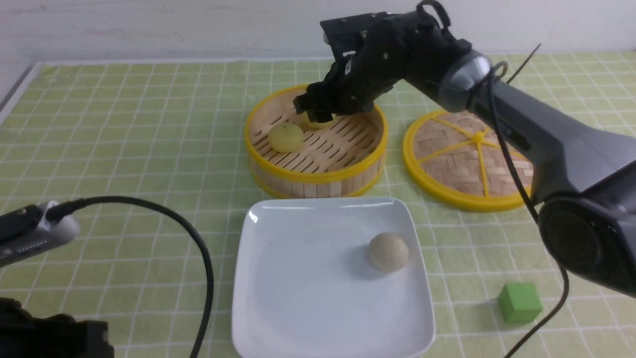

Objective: Put the steamed buns into the plate on the green tablecloth.
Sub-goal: 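Reach toward a bun in the bamboo steamer with the right gripper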

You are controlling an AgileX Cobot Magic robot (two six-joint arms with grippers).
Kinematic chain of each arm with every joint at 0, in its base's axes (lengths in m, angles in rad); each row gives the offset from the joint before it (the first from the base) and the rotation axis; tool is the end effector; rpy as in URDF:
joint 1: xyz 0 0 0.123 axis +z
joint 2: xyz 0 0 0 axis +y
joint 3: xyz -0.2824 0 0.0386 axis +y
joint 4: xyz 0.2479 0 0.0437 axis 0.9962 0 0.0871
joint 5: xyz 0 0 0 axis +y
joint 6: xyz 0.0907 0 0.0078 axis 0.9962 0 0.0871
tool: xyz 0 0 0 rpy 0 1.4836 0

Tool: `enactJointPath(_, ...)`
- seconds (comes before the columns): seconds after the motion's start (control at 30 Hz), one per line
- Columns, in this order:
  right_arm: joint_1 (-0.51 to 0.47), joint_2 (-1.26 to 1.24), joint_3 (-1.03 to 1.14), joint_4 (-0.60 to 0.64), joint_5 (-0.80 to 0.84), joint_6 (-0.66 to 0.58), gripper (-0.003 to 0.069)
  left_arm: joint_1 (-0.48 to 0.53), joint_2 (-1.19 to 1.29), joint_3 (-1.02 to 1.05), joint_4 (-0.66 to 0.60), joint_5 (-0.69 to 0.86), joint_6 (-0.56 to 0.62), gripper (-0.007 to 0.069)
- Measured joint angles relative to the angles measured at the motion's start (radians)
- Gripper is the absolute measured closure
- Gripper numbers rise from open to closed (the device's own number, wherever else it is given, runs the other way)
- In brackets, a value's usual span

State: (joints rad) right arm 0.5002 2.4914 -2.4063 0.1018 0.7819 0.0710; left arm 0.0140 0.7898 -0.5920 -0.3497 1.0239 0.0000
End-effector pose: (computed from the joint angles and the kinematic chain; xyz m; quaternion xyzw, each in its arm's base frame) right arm 0.4913 0.2760 0.2219 -0.1772 0.9046 0.1535 0.3559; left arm 0.1195 -0.0250 0.2670 -0.0629 0.9610 -0.1631 0.2143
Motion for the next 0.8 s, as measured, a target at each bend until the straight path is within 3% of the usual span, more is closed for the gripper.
enactJointPath(0.1, 0.008, 0.01, 0.0, -0.015, -0.015, -0.01, 0.0039, 0.0, 0.0, 0.0, 0.0, 0.006, 0.0, 0.0391)
enactJointPath(0.17, 0.013, 0.01, 0.0, -0.027, -0.015, -0.01, 0.0014, 0.0, 0.0, 0.0, 0.001, 0.009, 0.0, 0.0391)
enactJointPath(0.27, 0.016, 0.01, -0.001, -0.041, -0.003, -0.01, 0.0015, 0.0, 0.0, 0.0, 0.007, 0.012, 0.0, 0.0391)
enactJointPath(0.33, 0.016, 0.001, -0.001, -0.041, 0.063, -0.014, 0.0055, 0.0, 0.0, 0.0, 0.02, 0.012, 0.0, 0.0391)
enactJointPath(0.47, 0.014, -0.04, -0.001, -0.044, 0.204, -0.049, 0.0159, 0.0, 0.0, 0.0, 0.049, 0.008, 0.0, 0.039)
enactJointPath(0.6, -0.007, -0.125, -0.002, -0.042, 0.374, -0.142, 0.0413, 0.0, 0.0, 0.0, 0.052, 0.0, 0.0, 0.0389)
enactJointPath(0.63, -0.014, -0.134, -0.003, -0.039, 0.387, -0.154, 0.0442, 0.0, 0.0, 0.0, 0.052, -0.001, 0.0, 0.0389)
enactJointPath(0.67, -0.041, -0.151, -0.004, -0.019, 0.403, -0.183, 0.0578, 0.0, 0.0, 0.0, 0.052, -0.003, 0.0, 0.0389)
enactJointPath(0.7, -0.059, -0.152, -0.005, 0.005, 0.4, -0.195, 0.063, 0.0, 0.0, 0.0, 0.052, -0.004, 0.0, 0.0389)
enactJointPath(0.8, -0.097, -0.144, -0.005, 0.071, 0.371, -0.205, 0.0671, 0.0, 0.0, 0.0, 0.052, -0.005, 0.0, 0.0389)
